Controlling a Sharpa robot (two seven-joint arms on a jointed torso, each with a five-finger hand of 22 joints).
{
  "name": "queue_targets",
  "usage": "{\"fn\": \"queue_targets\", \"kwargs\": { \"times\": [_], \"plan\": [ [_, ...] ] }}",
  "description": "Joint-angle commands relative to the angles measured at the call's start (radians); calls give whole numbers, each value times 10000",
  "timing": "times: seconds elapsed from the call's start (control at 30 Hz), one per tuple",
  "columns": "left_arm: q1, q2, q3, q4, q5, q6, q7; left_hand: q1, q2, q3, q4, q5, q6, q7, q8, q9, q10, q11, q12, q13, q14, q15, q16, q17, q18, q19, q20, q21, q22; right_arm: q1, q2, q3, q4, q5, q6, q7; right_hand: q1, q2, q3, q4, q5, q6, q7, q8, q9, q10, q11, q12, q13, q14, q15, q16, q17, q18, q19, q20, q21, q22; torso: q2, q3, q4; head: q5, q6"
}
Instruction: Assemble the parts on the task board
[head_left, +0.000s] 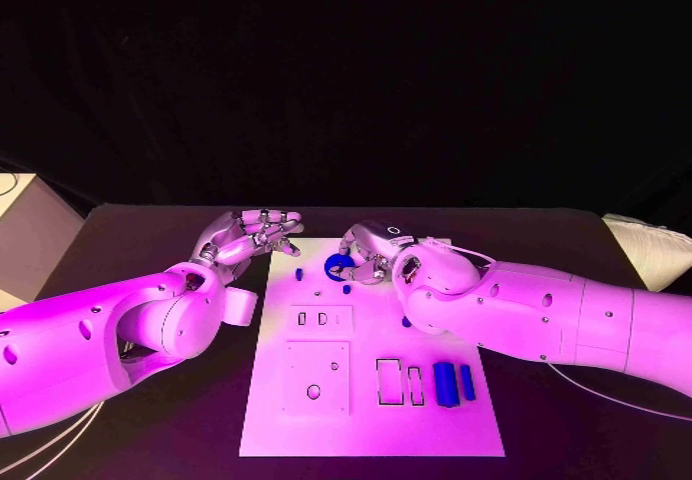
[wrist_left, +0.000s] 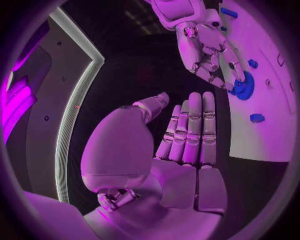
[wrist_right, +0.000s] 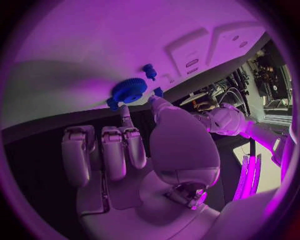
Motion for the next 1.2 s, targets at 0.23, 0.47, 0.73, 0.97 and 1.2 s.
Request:
{"fn": "queue_targets", "kwargs": {
  "times": [0.23, 0.47, 0.73, 0.97, 1.2],
  "plan": [
    [10, 3, 8, 8, 21, 141, 51, 4, 96, 64, -3, 28, -15, 28, 51, 12, -52, 0, 2, -1, -6, 11, 43, -29, 110, -68, -4, 56, 33, -7, -317, -6, 201, 91, -43, 150, -83, 7, 275, -54, 280, 187, -54, 43, 22, 879, 11, 55, 2472, 1054, 4, 30, 2523, -155, 753, 25, -2, 2155, -7, 12, -2, 47, 5],
    [9, -15, 7, -89, 23, 153, 68, 4, 97, 67, -4, 28, -15, 28, 51, 13, -54, 0, 2, -1, -7, 11, 44, -31, 110, -71, -4, 60, 37, 38, -1409, 57, 1232, 732, -1782, 819, 344, -307, 527, -95, 64, 135, -39, -7, -1, 897, 14, 70, 2488, 1050, -5, 24, 2505, -154, 751, 2, -13, 2152, -79, 47, -65, 32, 68],
    [5, 69, 5, -288, 49, 212, 91, 4, 97, 67, -4, 28, -15, 28, 51, 13, -54, 0, 2, -1, -7, 11, 44, -31, 110, -71, -4, 60, 37, 372, -3071, 143, 2310, 3257, -1377, 2638, 1223, -464, 745, -289, -475, 42, 21, -88, -31, 713, 64, -122, 2321, 991, 34, -52, 2272, -4, 448, 36, -546, 1658, -230, 132, -182, -35, 159],
    [-1, 176, 3, -423, 115, 461, 133, 2, 100, 76, -10, 28, -14, 28, 52, 14, -52, 0, 3, -1, -12, 12, 47, -41, 109, -84, -3, 73, 48, 479, -4165, 147, 2117, 4582, -324, 3962, 1950, -686, 925, -684, -517, -100, 91, -180, -66, 479, 122, -361, 2121, 961, 82, -95, 2166, 80, 262, 78, -885, 1371, -326, 205, -276, -151, 292],
    [-10, 232, 0, -523, 143, 587, 141, 2, 105, 82, -12, 28, -12, 30, 54, 15, -49, 0, 5, -1, -16, 12, 48, -46, 109, -90, -3, 79, 53, 308, -4660, 110, 1397, 4629, 179, 4434, 2251, -832, 926, -874, -415, -187, 125, -233, -84, 356, 152, -483, 2021, 975, 108, -78, 2224, 104, 206, 103, -993, 1290, -380, 279, -357, -239, 242]
  ]
}}
